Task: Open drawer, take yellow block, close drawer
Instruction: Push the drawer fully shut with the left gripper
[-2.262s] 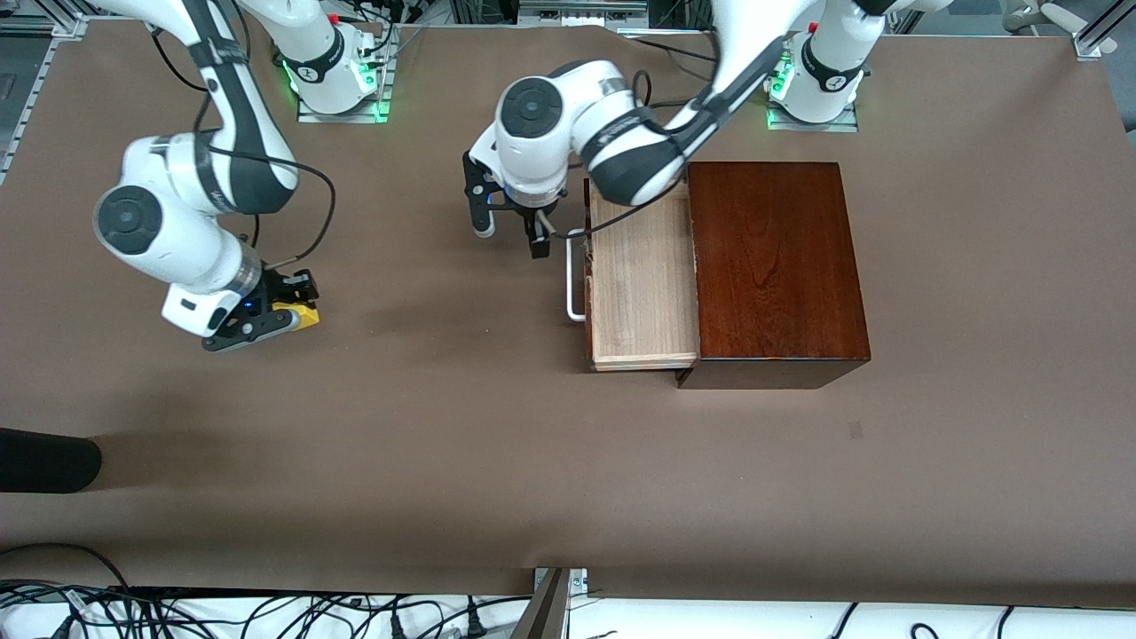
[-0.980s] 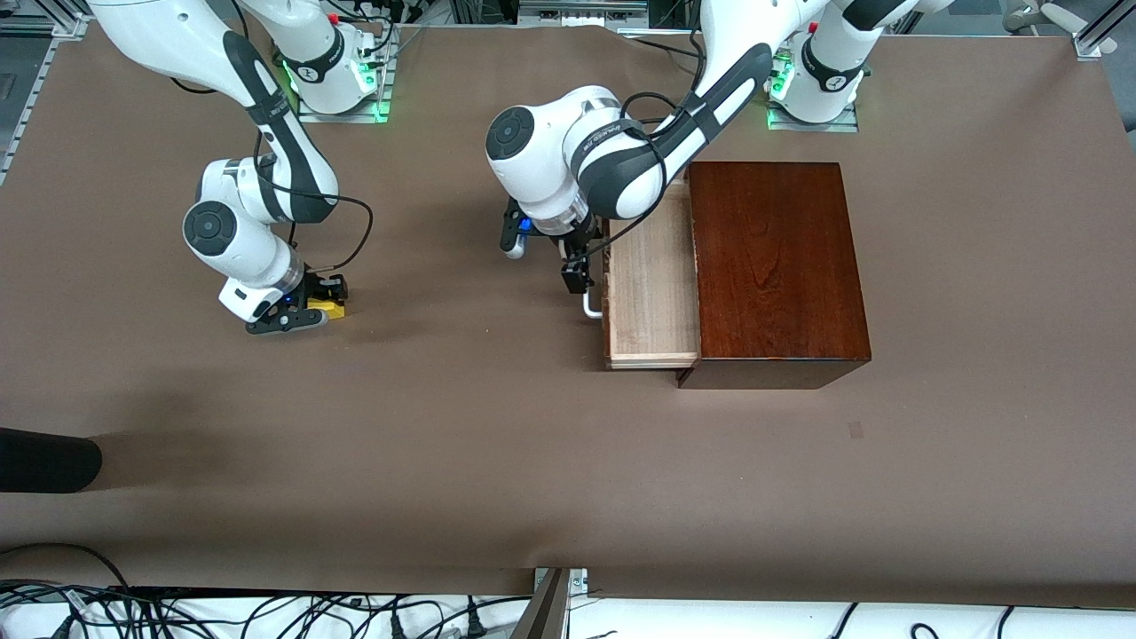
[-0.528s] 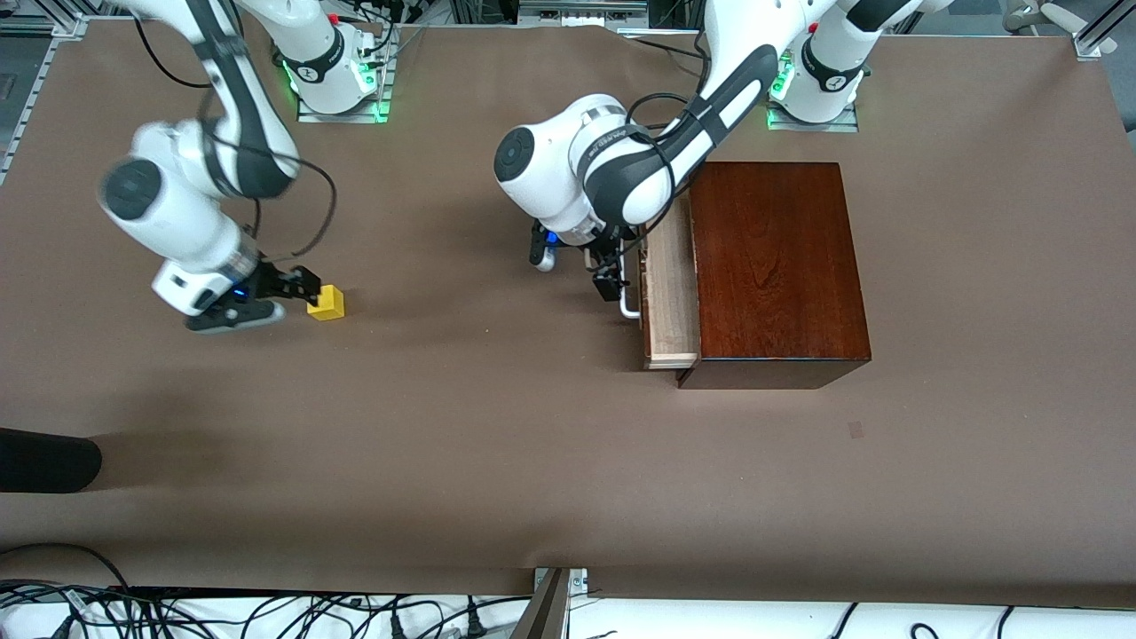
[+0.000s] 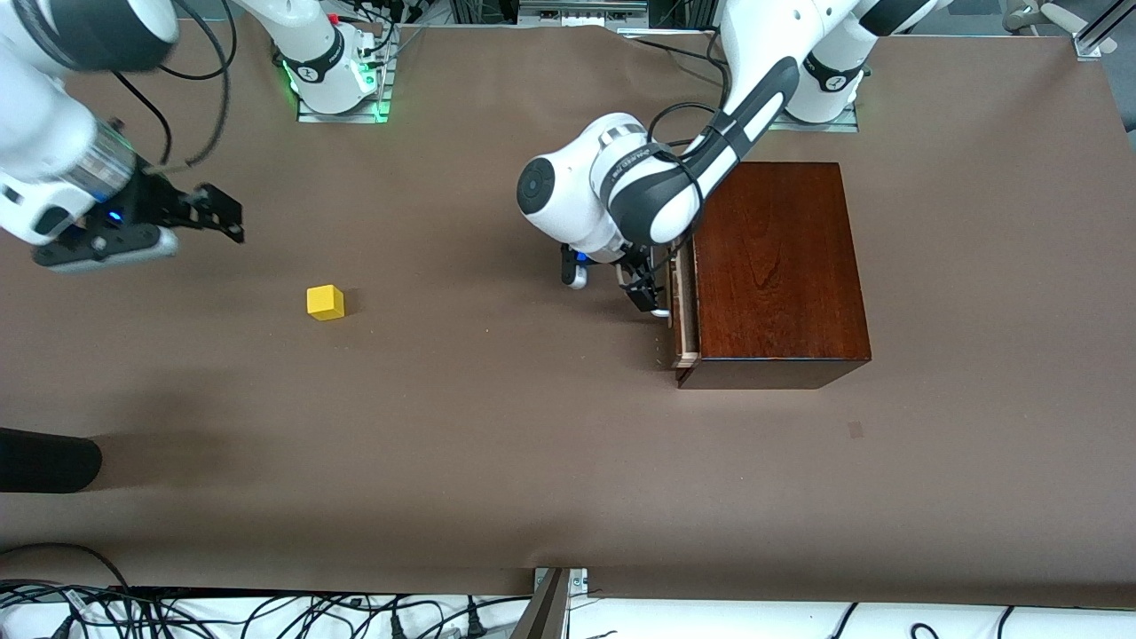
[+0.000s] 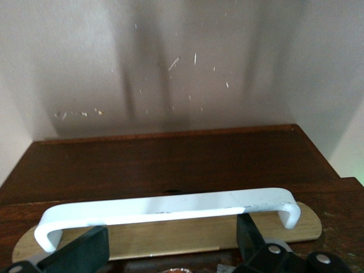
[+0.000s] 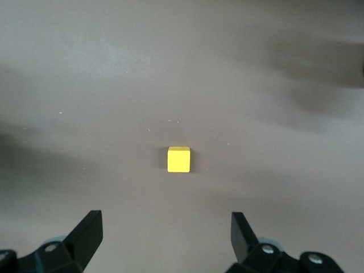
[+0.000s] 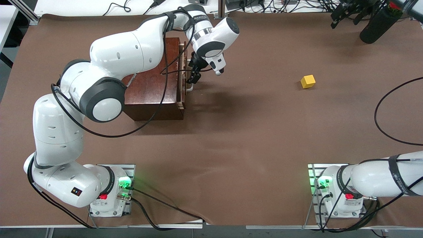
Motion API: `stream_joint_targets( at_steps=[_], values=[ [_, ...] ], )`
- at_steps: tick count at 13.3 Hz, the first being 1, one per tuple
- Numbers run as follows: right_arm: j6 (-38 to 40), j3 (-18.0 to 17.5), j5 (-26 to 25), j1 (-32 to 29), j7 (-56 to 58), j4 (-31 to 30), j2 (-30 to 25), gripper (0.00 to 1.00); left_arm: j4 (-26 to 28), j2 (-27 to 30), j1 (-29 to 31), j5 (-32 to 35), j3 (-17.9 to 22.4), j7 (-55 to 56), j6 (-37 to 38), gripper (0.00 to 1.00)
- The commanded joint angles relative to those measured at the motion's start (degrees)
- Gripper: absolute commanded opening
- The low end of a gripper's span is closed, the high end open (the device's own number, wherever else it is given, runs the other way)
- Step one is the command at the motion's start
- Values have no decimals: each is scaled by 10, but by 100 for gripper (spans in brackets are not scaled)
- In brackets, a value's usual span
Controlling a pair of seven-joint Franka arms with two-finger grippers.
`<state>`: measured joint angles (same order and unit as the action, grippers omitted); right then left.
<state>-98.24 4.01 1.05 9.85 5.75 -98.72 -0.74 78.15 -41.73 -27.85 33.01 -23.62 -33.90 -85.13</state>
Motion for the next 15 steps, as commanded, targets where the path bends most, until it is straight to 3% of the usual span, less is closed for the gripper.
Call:
stream_joint_targets(
  at_steps=[1,15],
  values=[
    [48,-5,7,-8,14,71,28,100,9,18,6,26,9,-17,22,100],
    [65,-5,-12,-8,16,92,26,100,1,38,11,22,8,-11,55,100]
  ],
)
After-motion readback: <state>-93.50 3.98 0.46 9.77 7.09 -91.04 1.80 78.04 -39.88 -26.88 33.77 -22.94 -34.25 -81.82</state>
